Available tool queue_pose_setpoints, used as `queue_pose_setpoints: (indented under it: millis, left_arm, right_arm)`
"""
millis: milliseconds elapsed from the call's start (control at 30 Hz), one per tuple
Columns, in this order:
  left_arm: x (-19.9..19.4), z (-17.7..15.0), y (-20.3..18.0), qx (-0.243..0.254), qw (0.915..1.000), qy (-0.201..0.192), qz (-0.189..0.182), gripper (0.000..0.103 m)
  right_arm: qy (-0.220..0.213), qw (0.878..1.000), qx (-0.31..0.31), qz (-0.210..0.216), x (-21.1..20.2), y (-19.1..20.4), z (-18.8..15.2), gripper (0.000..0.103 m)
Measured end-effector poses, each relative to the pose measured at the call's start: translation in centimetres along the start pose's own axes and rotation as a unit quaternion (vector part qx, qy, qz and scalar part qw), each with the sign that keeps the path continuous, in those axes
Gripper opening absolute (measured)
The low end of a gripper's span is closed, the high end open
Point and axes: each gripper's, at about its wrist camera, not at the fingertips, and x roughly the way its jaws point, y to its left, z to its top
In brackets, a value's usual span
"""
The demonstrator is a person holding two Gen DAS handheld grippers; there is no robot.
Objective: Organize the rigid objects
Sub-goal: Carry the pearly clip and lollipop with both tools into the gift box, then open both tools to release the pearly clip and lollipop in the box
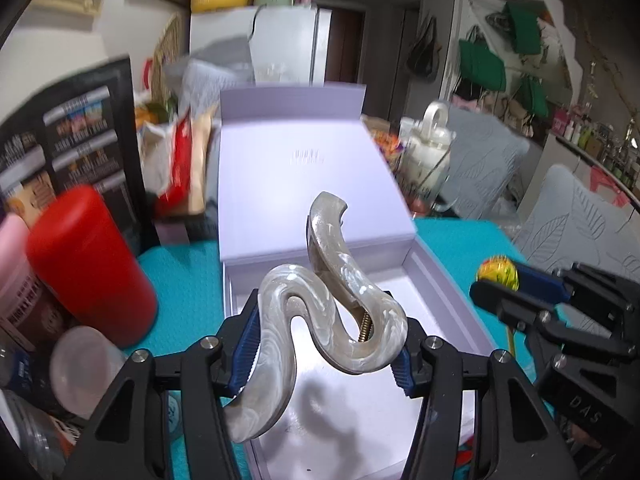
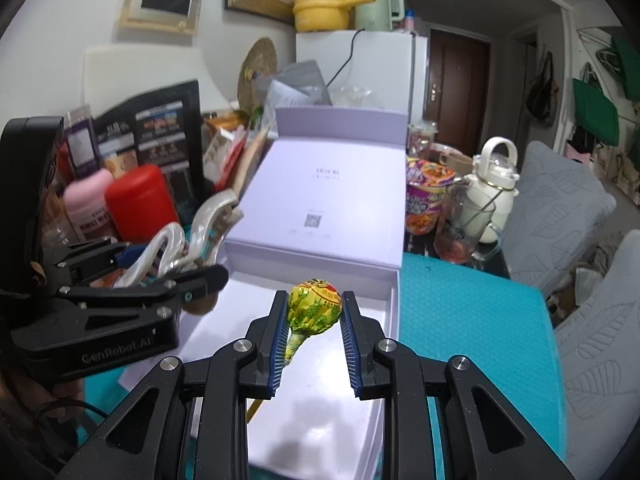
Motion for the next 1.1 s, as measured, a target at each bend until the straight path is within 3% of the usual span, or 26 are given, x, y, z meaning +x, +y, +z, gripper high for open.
queue_pose_setpoints:
  millis: [200,567,1100]
  left_arm:
    - [3.5,-1.0,0.4,-0.001,0.9990,0.045,-0.003,0.055]
    - [6.5,-2.3,0.4,0.005,0.9947,0.101,0.019,0.055]
    - [7.5,-2.8,0.2,0.010,0.9898,0.137,0.039,0.055]
  right_arm:
    - [0.034,0.999,-0.004,0.007,3.3,-0.2,-0.5,0.025]
    - [0.098,0.995,0.008,0.003,7.2,-1.3,-2.4,0.025]
    - [0.142,0.990,0.020,-0.006,9.6,-2.1,-3.6,0.026]
